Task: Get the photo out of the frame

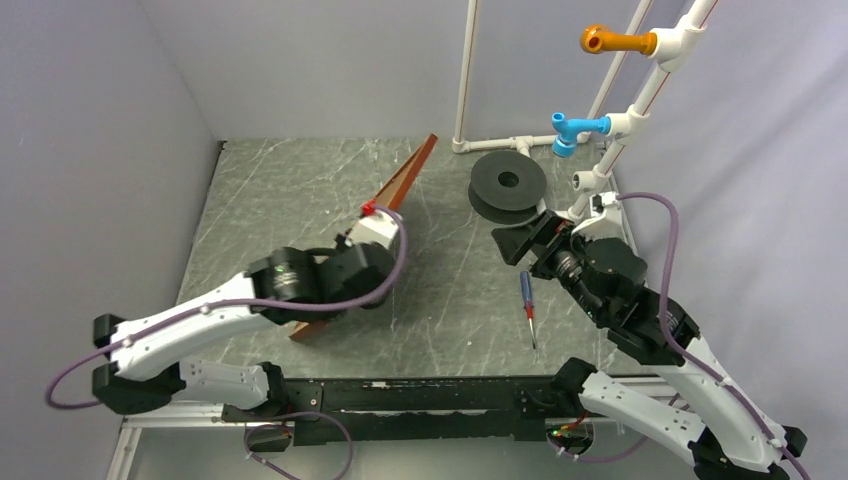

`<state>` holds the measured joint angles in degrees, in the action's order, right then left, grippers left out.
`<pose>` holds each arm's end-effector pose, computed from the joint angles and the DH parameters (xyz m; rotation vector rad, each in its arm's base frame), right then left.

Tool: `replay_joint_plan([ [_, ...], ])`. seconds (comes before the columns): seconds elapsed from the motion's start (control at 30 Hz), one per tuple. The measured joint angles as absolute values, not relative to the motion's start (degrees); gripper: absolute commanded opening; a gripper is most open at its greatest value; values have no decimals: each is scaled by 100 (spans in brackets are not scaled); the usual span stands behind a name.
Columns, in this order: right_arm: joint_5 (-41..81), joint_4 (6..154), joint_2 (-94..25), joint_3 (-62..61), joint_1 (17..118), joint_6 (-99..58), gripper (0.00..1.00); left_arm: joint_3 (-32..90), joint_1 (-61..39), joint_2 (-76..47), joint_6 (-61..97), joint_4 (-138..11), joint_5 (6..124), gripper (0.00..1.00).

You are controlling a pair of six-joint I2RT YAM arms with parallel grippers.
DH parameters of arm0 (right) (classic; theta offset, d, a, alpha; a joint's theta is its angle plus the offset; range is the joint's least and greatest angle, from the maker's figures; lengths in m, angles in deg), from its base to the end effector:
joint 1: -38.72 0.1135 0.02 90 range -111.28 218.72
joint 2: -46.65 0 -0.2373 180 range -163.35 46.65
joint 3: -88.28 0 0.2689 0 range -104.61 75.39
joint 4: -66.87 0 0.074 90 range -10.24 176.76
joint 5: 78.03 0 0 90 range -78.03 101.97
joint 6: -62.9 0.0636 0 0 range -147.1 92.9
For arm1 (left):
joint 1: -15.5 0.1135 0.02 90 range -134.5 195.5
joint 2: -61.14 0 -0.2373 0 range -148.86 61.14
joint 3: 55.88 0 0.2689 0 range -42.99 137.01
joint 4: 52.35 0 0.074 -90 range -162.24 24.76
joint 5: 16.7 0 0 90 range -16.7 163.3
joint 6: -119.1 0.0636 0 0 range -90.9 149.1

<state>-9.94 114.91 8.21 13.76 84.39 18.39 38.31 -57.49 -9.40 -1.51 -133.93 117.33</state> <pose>0.1439 0.1133 0.3918 0.2818 1.8151 0.8044 0.1156 -0.2269 0.3437 0.5598 2.1549 0.0535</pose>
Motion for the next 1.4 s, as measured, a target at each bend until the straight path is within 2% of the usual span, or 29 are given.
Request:
replay_joint_plan([
  [0.17, -1018, 11760, 915, 1857, 8439, 1831, 98, 3835, -4823, -223, 413, -12860, 11060, 0],
  [0.43, -916, 12009, 679, 2095, 8439, 1968, 98, 3846, -3369, 142, 1058, -12490, 10100, 0],
  [0.67, -841, 12016, 657, 2290, 8439, 2051, 97, 3293, -1774, 708, 1301, -11848, 8944, 0],
  [1.07, -712, 12029, 533, 2377, 8439, 2095, 97, 2104, 2410, 1270, 955, -10670, 6151, 0],
  [1.4, -610, 12018, 436, 2509, 8439, 2091, 97, 1429, 3710, 1080, 667, -9905, 5185, 0],
])
